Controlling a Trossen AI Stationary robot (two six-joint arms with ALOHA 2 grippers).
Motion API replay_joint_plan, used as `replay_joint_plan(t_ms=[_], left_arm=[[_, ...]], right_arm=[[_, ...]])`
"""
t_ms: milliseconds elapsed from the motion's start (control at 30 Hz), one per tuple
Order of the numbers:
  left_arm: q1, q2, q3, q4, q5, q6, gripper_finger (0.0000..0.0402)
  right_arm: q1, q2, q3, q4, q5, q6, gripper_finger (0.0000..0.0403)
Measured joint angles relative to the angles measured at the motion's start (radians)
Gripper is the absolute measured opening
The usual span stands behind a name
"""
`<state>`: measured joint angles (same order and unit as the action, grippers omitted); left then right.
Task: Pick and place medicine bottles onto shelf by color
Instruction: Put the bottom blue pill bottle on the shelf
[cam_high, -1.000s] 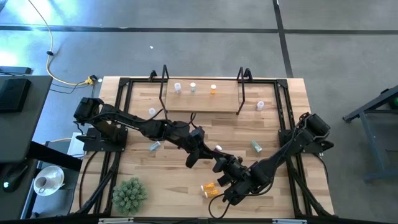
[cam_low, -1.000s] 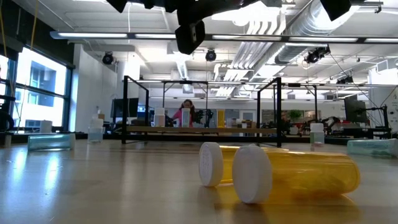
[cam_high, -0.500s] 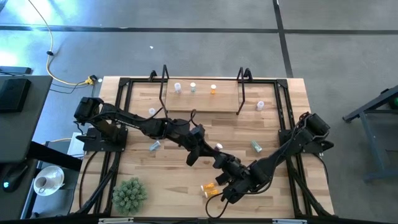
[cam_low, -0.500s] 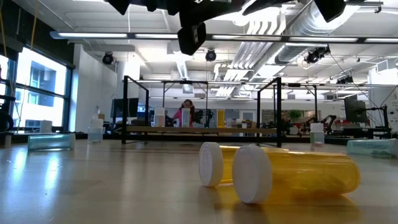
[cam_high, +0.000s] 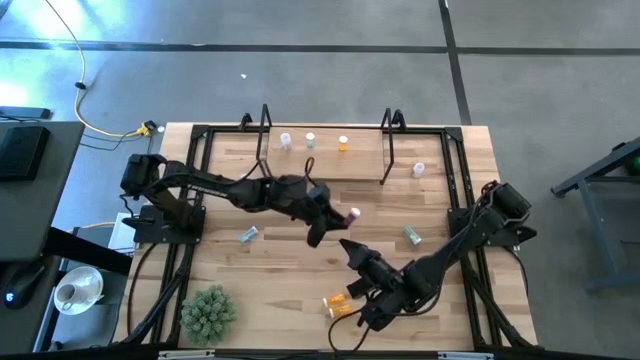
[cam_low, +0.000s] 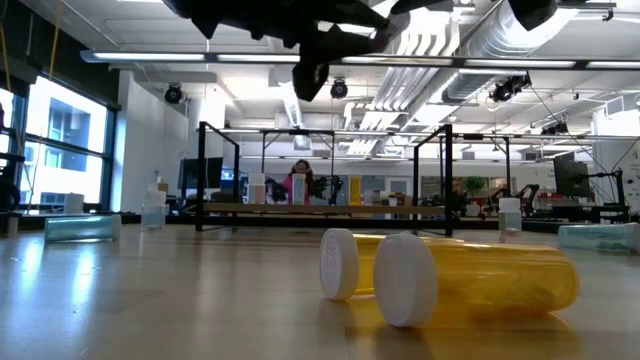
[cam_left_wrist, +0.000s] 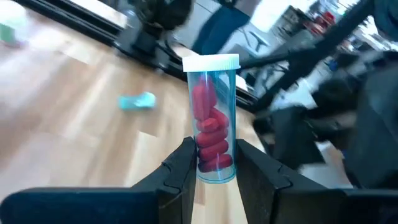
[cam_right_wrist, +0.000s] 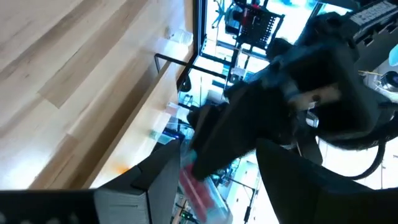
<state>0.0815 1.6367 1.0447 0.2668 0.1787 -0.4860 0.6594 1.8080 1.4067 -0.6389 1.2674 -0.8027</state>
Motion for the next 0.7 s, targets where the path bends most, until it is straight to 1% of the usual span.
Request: replay_joint_plan(t_ms=[167,267,333,433,500,567,633,700], left_arm=[[0.038,-0.001,0.0,0.0,0.015,0.003,0.0086],[0.06,-0.001,0.0,0.0,0.012,0.056,0.0086],[0.073,-0.001,0.0,0.0,0.011,0.09,0.0085],[0.085,-0.001,0.0,0.0,0.008,0.136,0.0085],[0.089,-0.001,0.0,0.0,-0.034,0.177,0.0085],[0.09,-0.001,0.0,0.0,-0.104,0.228,0.0085],[0.091,-0.001,0.0,0.001,-0.164,0.276,0.0085],[0.09,-0.001,0.0,0.0,-0.201,0.309,0.0085]], right_arm=[[-0.002,0.0,0.0,-0.003,0.001,0.017,0.0201],[-0.002,0.0,0.0,-0.005,0.01,0.064,0.0201],[-0.002,0.0,0.0,-0.006,0.031,0.102,0.0201],[-0.002,0.0,0.0,-0.007,0.093,0.131,0.0201],[-0.005,0.0,0.0,-0.007,0.127,0.129,0.0201],[-0.009,0.0,0.0,-0.007,0.146,0.13,0.0201],[-0.017,-0.006,0.0,-0.008,0.15,0.143,0.0201],[-0.03,-0.023,0.0,-0.008,0.149,0.175,0.0201]])
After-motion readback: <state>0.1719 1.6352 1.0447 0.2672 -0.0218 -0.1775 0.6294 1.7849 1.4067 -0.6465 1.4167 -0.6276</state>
